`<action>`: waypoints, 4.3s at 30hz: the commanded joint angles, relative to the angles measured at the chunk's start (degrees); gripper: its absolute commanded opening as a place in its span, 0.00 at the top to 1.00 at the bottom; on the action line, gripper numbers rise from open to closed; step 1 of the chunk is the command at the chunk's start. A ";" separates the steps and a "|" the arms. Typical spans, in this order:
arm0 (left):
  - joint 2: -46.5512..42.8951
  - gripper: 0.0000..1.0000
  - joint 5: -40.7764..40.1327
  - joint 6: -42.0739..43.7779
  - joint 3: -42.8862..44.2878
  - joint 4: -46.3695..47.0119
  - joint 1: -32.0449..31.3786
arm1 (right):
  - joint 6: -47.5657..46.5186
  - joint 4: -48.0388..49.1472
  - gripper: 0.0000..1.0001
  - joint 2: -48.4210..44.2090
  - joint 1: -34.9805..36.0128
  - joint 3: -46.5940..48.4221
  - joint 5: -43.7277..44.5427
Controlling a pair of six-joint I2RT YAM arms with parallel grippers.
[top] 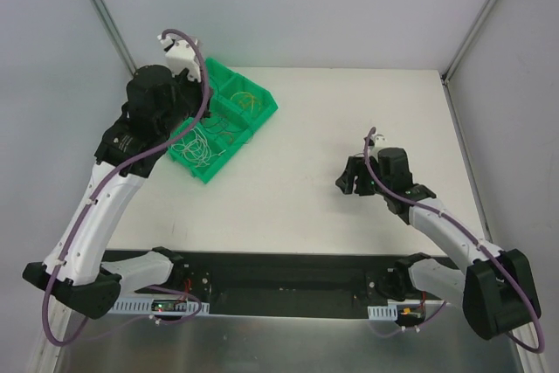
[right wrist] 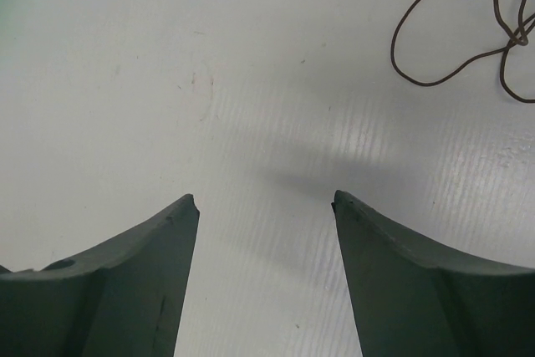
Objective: Untangle the cables
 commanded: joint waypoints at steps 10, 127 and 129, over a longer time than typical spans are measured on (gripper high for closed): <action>9.19 1.00 -2.52 -14.48 3.17 -2.09 25.47 | -1.62 0.12 0.30 -3.99 0.28 -1.50 -0.42; 44.80 0.01 -9.46 -33.30 -4.74 -5.69 -24.26 | 2.07 0.82 0.27 -13.39 -6.93 -6.59 5.30; 45.77 0.01 -9.90 -32.51 -3.87 -5.87 -24.26 | 2.42 0.82 0.27 -14.09 -7.19 -7.73 5.12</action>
